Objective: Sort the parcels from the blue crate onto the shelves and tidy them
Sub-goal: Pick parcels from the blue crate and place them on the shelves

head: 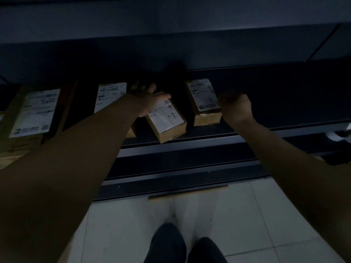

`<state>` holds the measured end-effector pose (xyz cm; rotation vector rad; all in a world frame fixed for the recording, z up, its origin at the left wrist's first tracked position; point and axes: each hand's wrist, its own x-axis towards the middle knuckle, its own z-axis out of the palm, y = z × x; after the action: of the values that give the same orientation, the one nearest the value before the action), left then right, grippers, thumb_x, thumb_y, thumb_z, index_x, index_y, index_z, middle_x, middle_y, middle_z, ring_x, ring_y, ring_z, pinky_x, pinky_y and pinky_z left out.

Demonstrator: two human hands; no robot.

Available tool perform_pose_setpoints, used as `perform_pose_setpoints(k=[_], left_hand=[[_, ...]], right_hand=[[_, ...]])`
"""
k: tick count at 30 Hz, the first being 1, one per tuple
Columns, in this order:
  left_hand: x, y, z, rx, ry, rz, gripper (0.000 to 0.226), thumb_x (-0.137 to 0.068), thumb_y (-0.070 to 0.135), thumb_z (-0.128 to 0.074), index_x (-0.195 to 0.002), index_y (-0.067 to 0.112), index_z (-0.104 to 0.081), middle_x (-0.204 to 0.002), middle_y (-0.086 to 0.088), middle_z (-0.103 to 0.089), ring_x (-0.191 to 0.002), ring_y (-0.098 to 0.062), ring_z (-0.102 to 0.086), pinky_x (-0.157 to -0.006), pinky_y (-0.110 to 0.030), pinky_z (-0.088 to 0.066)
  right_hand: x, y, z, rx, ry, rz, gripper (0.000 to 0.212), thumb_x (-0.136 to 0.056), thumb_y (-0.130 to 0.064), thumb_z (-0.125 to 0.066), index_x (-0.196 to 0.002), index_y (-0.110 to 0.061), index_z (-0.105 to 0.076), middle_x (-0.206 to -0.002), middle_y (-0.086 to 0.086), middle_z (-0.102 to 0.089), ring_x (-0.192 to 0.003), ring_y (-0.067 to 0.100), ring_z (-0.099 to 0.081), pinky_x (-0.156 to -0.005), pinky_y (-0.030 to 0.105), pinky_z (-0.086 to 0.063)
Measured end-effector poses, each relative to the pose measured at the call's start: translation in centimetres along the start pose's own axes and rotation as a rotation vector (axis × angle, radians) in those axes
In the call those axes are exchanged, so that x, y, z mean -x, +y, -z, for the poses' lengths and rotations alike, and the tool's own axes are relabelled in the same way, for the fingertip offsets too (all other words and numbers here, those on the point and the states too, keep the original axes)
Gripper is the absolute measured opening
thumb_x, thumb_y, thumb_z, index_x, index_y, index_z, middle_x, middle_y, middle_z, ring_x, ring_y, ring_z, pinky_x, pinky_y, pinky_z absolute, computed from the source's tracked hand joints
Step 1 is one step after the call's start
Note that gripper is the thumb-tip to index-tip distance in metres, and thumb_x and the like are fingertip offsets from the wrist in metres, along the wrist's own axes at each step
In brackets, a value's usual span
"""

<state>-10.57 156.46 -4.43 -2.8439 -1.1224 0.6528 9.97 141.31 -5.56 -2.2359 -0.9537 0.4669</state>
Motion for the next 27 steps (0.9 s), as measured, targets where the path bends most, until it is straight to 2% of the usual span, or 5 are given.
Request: perform_pose_setpoints(k=[6, 9, 15, 20, 27], left_hand=[[-0.5, 0.1, 0.2, -0.036, 0.066, -0.041, 0.069, -0.096, 0.025, -0.043, -0.147, 0.046, -0.002, -0.154, -0.008, -0.011, -0.139, -0.036, -0.012, -0.114, -0.046, -0.001], [0.2, 0.3, 0.4, 0.011, 0.123, -0.025, 0.071, -0.096, 0.025, -0.046, -0.148, 0.042, -0.001, -0.155, -0.007, -0.007, -0.14, -0.034, -0.011, -0.114, -0.041, -0.002], [3.9, 2.8, 3.6, 0.1, 0.287, -0.064, 0.058, -0.09, 0.009, -0.049, -0.145, 0.016, -0.03, -0.141, -0.015, -0.032, -0.126, -0.032, -0.034, -0.102, -0.035, -0.028], [8.5, 5.5, 5.7, 0.106, 0.32, -0.08, 0.044, -0.084, -0.004, -0.048, -0.126, 0.008, -0.051, -0.125, -0.013, -0.047, -0.112, -0.029, -0.046, -0.091, -0.037, -0.041], [16.7, 9.9, 10.2, 0.049, 0.445, -0.093, 0.038, -0.088, 0.001, -0.047, -0.125, 0.008, -0.052, -0.117, -0.011, -0.051, -0.105, -0.027, -0.048, -0.079, -0.032, -0.035]], right_hand=[[0.7, -0.1, -0.1, -0.133, 0.005, -0.01, 0.022, -0.099, -0.013, -0.05, -0.11, -0.008, -0.068, -0.113, 0.01, -0.066, -0.094, 0.015, -0.061, -0.064, 0.016, -0.049], [1.5, -0.7, 0.6, -0.162, 0.02, 0.003, 0.021, -0.098, -0.01, -0.051, -0.109, -0.006, -0.068, -0.111, 0.01, -0.066, -0.097, 0.018, -0.063, -0.055, 0.009, -0.045], [3.2, -2.6, 2.3, -0.143, -0.037, 0.054, 0.026, -0.096, -0.011, -0.054, -0.12, -0.008, -0.063, -0.108, 0.007, -0.065, -0.073, 0.005, -0.055, -0.052, 0.006, -0.041], [6.1, -3.8, 5.2, 0.186, -0.154, 0.264, 0.033, -0.093, -0.015, -0.058, -0.125, -0.006, -0.061, -0.12, 0.011, -0.065, -0.106, 0.023, -0.061, -0.083, 0.022, -0.048], [12.7, -8.0, 12.8, 0.767, -0.163, 0.468, 0.039, -0.095, -0.023, -0.053, -0.132, -0.012, -0.051, -0.131, 0.01, -0.052, -0.122, 0.029, -0.042, -0.094, 0.036, -0.036]])
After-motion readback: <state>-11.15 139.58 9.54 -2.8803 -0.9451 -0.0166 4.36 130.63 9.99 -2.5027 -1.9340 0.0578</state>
